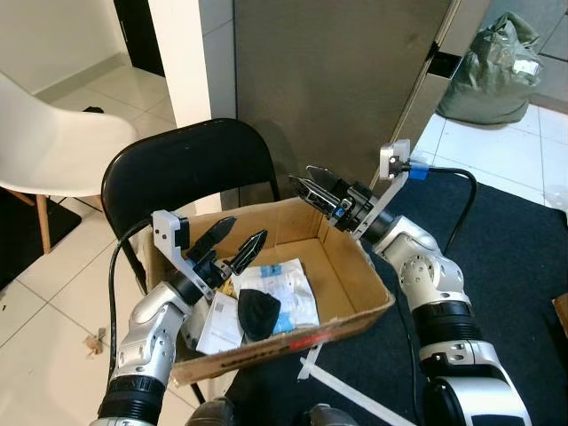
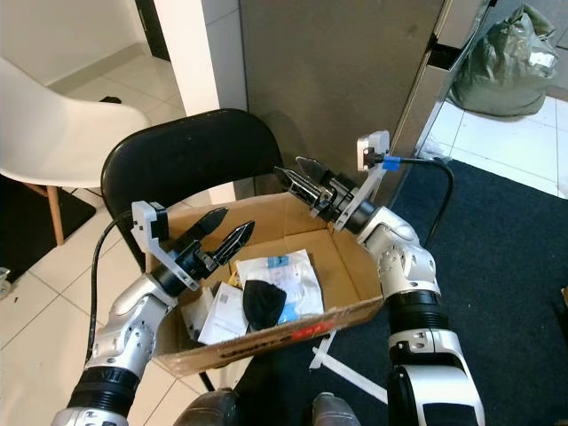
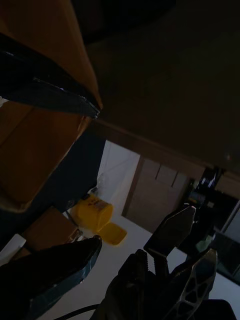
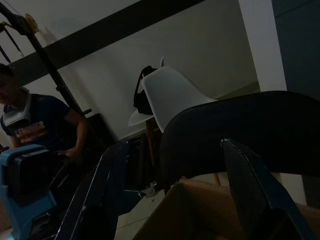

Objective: Picking trash to rubbish bin

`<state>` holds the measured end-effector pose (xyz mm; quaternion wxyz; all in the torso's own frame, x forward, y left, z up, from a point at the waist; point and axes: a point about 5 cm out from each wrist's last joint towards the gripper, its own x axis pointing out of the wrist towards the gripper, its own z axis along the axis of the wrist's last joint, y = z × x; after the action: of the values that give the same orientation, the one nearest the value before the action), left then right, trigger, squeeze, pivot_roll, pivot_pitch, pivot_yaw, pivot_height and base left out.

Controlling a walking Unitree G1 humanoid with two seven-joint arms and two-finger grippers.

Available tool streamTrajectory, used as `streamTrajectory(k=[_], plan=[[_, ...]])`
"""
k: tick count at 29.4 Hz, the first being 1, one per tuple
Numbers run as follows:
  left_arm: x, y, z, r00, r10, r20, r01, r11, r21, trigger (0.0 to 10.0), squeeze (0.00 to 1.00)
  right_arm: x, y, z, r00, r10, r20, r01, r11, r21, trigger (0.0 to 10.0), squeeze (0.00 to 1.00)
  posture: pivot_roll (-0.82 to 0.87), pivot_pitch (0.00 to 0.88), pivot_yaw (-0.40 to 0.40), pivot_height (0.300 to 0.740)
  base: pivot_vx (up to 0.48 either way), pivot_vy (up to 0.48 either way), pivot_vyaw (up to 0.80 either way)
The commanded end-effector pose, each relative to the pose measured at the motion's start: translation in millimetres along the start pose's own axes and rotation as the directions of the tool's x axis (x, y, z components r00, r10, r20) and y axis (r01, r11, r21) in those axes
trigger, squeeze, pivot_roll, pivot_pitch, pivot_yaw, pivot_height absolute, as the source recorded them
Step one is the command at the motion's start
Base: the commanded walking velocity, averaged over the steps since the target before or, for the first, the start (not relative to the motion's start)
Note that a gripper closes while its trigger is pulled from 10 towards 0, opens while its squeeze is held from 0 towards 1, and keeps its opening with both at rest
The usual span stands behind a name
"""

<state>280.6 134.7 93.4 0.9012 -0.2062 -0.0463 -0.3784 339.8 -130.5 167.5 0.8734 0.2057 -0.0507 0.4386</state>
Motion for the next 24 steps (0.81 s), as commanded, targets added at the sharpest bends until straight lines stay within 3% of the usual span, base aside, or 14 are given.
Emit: streamTrajectory(k=[1, 24], plan=[[-1.0, -1.3, -1.2, 1.0, 0.0, -0.017, 0.0, 1.0, 0.003, 10.0, 0.0, -1.1, -1.0, -2.1, 1.0, -0.011, -0.011, 0.011, 1.0, 0.011, 10.0, 0.0, 0.04, 0.025, -0.029, 0.74, -0.375, 0.0, 0.0], [0.4, -1.7, -0.3, 1.0, -0.006, -0.021, 0.006, 1.0, 0.006, 9.6, 0.0, -0.2, -1.2, -1.9, 1.0, -0.015, -0.018, 0.015, 1.0, 0.002, 10.0, 0.0, 0.04, 0.029, -0.027, 0.74, -0.37, 0.0, 0.0]])
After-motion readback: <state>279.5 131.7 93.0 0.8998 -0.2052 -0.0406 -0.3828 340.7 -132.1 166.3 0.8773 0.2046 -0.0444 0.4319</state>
